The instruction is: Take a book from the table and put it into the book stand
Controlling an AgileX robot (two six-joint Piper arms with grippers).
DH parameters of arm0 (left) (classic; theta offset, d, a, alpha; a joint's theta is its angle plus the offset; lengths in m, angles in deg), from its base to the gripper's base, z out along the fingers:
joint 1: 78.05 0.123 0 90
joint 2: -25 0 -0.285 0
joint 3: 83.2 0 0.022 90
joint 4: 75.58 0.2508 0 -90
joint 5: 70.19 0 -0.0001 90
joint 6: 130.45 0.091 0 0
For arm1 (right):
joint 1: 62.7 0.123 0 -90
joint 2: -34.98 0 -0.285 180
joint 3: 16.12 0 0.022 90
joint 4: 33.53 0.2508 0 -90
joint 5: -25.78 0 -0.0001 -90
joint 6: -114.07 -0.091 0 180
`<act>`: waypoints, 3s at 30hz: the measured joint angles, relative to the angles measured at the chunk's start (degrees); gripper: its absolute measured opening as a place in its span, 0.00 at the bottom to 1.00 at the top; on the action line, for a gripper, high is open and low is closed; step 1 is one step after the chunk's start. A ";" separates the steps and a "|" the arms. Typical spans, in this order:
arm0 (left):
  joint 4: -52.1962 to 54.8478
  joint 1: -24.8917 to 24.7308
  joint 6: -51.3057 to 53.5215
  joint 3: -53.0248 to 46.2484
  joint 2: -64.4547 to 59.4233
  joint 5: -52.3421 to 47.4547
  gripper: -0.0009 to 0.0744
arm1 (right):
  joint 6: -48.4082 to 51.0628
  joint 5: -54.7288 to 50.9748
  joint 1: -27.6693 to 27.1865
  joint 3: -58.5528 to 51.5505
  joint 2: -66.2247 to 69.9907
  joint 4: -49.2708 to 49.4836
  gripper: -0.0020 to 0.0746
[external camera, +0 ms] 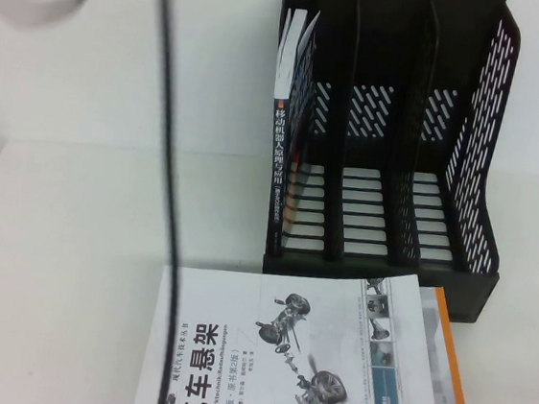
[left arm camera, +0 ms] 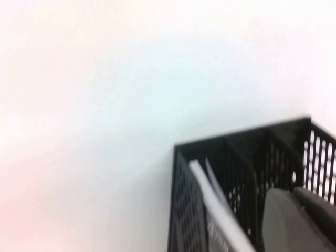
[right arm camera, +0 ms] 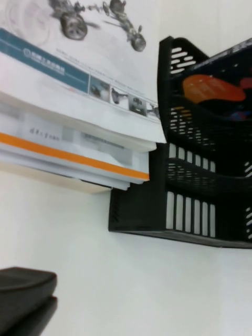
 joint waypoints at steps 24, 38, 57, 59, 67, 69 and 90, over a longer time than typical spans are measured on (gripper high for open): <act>0.23 0.20 0.26 -42.59 18.95 14.67 0.01 | -0.02 -6.11 0.00 0.00 -0.54 3.08 0.02; 6.88 6.02 -0.46 -49.77 31.22 7.68 0.01 | -0.02 -6.57 0.00 0.00 -0.54 3.31 0.02; -7.77 17.65 1.40 -87.90 71.06 9.90 0.01 | -0.02 -7.96 0.00 0.00 -0.54 3.39 0.02; -8.74 17.65 2.36 -88.02 71.06 9.24 0.01 | -0.02 -8.11 0.00 0.00 -0.54 3.39 0.02; -9.44 17.65 5.14 -87.92 71.33 8.63 0.01 | -0.02 -8.11 0.00 0.00 -0.54 3.39 0.02; -9.48 17.65 5.25 -87.92 71.33 8.63 0.01 | -0.02 -8.11 0.00 0.00 -0.54 3.39 0.02; -9.58 17.65 6.79 -87.92 71.33 8.63 0.01 | -0.02 -8.25 0.00 0.00 -0.54 3.39 0.02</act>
